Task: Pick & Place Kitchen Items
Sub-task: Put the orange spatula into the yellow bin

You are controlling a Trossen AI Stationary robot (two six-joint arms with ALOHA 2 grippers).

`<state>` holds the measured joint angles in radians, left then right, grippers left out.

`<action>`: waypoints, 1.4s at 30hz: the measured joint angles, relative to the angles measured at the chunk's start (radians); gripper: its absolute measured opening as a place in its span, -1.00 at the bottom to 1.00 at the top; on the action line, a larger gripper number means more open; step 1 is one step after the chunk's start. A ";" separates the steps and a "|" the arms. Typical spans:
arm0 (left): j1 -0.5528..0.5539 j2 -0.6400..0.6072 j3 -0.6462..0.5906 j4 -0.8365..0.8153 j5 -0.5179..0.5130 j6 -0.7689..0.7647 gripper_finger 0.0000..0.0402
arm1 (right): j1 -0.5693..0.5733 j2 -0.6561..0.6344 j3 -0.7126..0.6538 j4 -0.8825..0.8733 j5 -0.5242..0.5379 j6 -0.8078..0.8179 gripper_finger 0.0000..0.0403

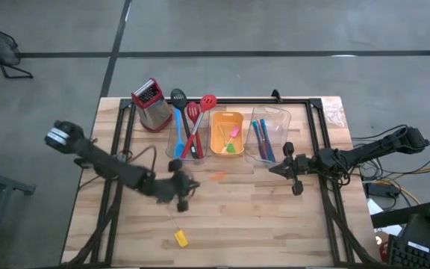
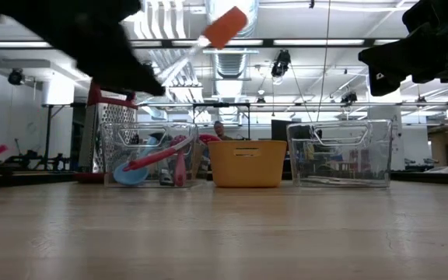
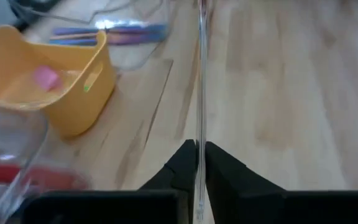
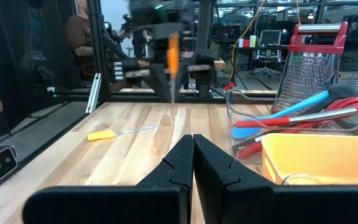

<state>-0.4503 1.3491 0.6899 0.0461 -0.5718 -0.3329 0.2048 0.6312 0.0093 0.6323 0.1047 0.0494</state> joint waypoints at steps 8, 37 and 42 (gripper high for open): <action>0.349 0.002 -0.006 0.251 0.368 0.016 -0.92 | 0.000 0.000 0.000 0.000 0.000 0.000 -0.96; 0.415 0.211 -0.001 0.290 0.577 0.126 -0.19 | 0.000 0.000 0.000 0.000 0.000 0.002 -0.96; 0.429 0.318 0.060 0.363 0.564 0.157 -0.07 | 0.000 0.000 0.000 0.000 0.000 0.001 -0.96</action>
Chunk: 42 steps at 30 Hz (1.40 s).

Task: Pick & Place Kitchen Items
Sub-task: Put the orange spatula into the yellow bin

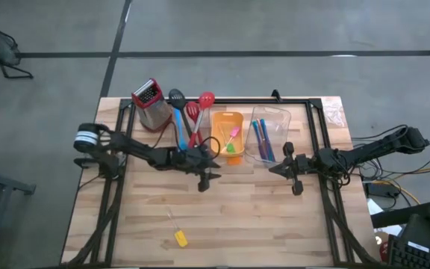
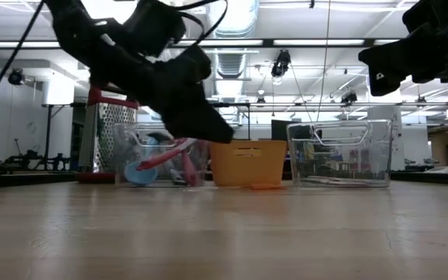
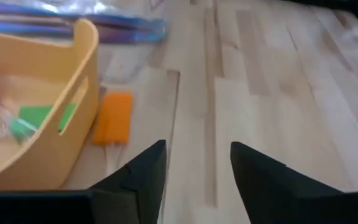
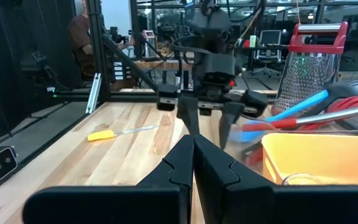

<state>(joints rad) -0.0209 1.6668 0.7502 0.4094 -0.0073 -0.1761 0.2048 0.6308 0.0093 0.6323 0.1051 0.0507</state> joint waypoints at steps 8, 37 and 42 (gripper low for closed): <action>-0.020 0.079 0.077 0.000 -0.007 0.031 -0.08 | 0.000 0.000 0.000 0.000 0.000 0.001 -0.96; -0.157 -0.095 -0.007 -0.562 -0.608 0.216 -0.12 | 0.000 0.000 0.000 0.000 0.000 -0.001 -0.96; -0.217 -0.095 -0.013 -0.399 -0.400 0.219 -0.17 | 0.000 0.000 0.000 0.000 0.000 -0.001 -0.96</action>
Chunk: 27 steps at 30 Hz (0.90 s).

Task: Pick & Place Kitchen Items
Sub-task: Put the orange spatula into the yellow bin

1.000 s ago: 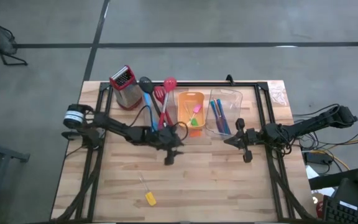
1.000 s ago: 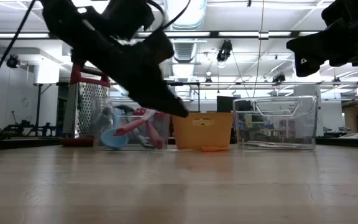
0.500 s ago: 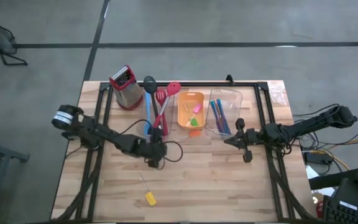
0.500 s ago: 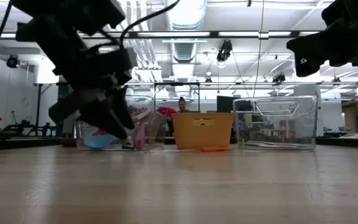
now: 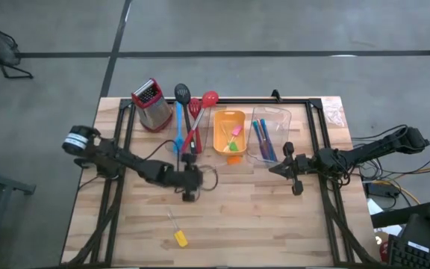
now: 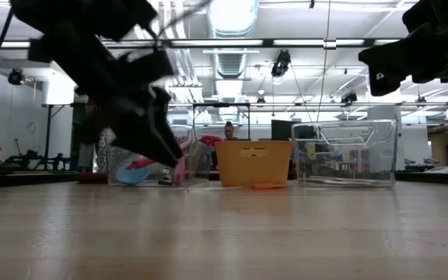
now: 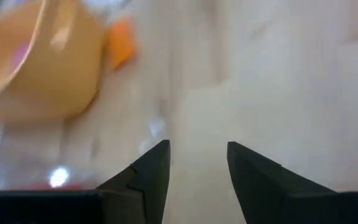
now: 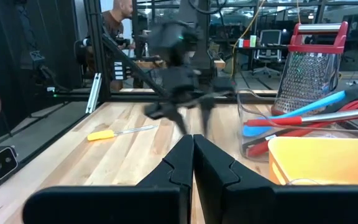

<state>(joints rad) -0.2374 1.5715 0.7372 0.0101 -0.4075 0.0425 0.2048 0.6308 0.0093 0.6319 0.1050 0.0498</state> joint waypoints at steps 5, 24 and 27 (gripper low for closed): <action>-0.094 0.002 0.000 0.154 0.004 0.048 -0.23 | 0.000 0.000 0.000 0.000 0.000 0.000 -0.96; 0.088 0.259 0.201 0.146 0.014 -0.124 -0.29 | 0.000 0.000 0.000 -0.001 0.000 0.001 -0.96; 0.109 0.301 0.264 0.090 0.000 -0.195 -0.21 | 0.000 0.000 0.000 0.000 0.000 0.000 -0.96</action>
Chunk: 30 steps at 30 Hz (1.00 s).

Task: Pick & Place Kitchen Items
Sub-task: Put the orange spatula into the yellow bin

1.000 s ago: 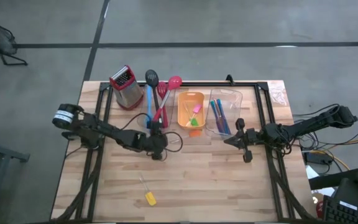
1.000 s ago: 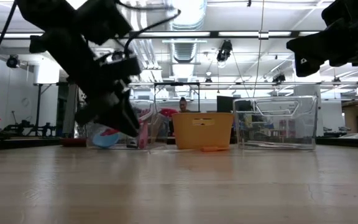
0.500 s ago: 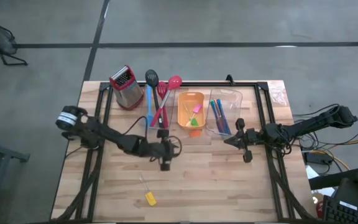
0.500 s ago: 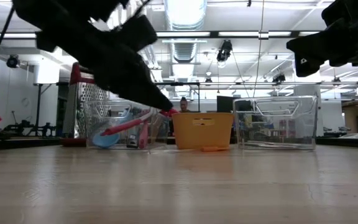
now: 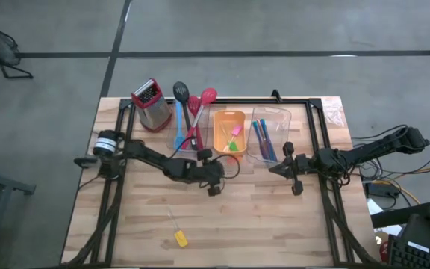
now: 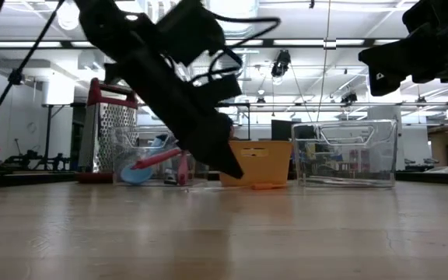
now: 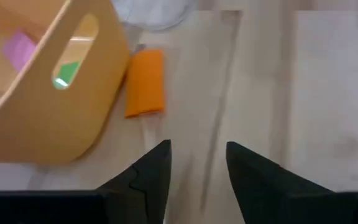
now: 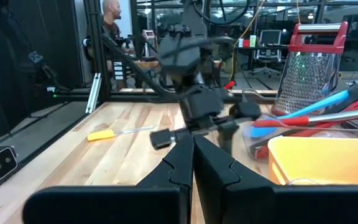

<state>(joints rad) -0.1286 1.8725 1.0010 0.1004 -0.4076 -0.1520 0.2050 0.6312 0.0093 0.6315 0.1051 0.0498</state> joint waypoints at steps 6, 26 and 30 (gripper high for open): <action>0.033 0.057 0.038 -0.046 -0.022 -0.006 -0.10 | 0.000 0.000 0.000 0.000 0.000 0.000 -0.96; 0.035 0.035 0.043 -0.189 0.233 -0.067 -0.55 | 0.000 0.000 0.000 0.000 0.000 0.001 -0.96; 0.020 0.020 0.042 -0.232 0.237 -0.058 -0.77 | 0.000 0.000 0.000 0.000 0.000 0.001 -0.96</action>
<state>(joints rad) -0.1082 1.8928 1.0431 -0.1315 -0.1704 -0.2098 0.2047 0.6308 0.0093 0.6319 0.1051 0.0509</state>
